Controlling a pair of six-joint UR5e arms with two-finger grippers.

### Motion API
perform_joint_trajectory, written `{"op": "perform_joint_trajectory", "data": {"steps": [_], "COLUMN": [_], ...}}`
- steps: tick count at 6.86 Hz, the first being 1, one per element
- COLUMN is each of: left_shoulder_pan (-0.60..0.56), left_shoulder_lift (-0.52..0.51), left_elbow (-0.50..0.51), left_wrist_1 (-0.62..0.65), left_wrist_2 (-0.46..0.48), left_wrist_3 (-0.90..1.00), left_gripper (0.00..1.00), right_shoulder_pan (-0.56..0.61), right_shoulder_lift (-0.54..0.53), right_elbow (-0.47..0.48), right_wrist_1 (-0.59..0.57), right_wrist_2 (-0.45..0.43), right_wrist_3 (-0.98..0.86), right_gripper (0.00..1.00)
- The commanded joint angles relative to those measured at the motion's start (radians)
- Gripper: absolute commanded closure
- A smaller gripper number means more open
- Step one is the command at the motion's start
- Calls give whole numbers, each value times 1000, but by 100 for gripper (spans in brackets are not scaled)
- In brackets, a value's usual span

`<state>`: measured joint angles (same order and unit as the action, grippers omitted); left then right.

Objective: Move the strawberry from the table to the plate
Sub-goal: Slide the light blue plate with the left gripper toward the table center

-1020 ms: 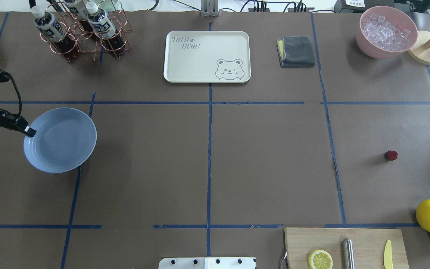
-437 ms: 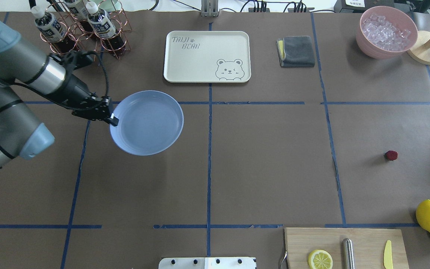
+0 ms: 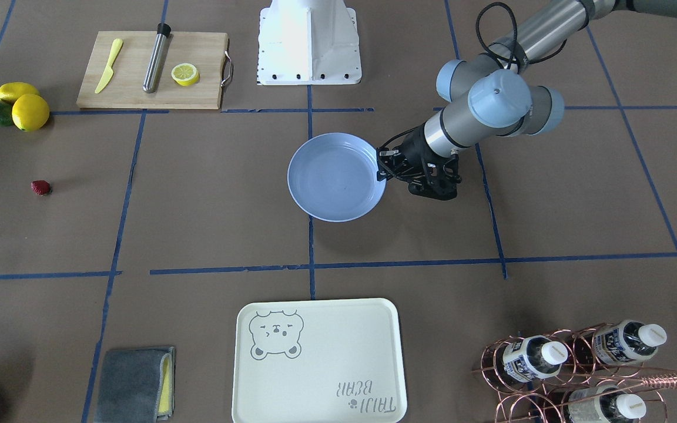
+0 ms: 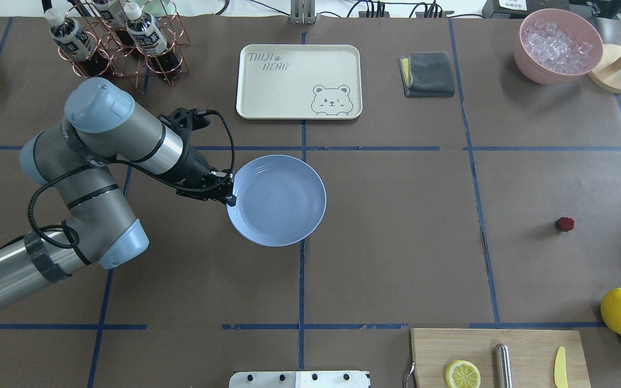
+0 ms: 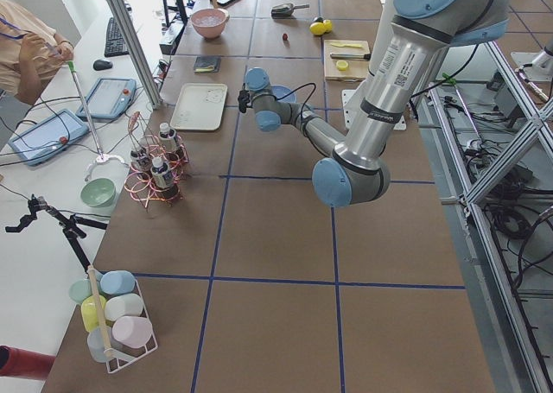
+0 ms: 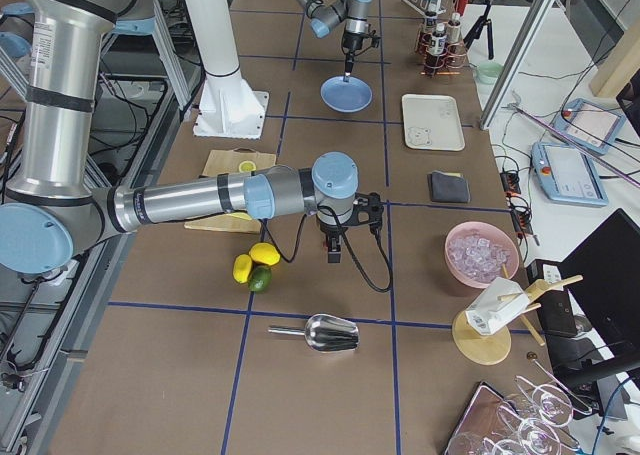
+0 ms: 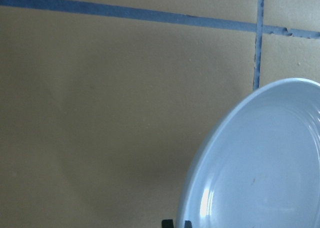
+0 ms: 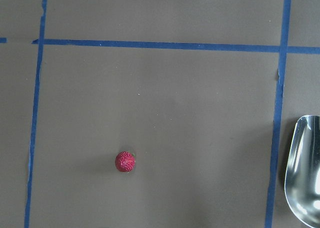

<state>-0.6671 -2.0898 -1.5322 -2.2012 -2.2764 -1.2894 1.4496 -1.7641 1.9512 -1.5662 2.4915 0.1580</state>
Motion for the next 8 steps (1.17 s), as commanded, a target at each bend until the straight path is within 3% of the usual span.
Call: {"op": "perform_joint_trajectory", "data": {"steps": [1, 3, 8], "left_shoulder_pan": [67, 72, 95], "left_shoulder_lift": [-24, -45, -65], "left_elbow": [41, 93, 113], "left_wrist_1": [-27, -95, -100], "left_wrist_2": [130, 133, 158], "left_wrist_3": [-10, -10, -10], "left_gripper": [100, 100, 100], "right_shoulder_pan": [0, 0, 0], "right_shoulder_lift": [0, 0, 0], "right_elbow": [0, 2, 2], "right_wrist_1": [0, 0, 0], "right_wrist_2": [1, 3, 4], "right_wrist_3": [0, 2, 2], "right_gripper": [0, 0, 0]}}
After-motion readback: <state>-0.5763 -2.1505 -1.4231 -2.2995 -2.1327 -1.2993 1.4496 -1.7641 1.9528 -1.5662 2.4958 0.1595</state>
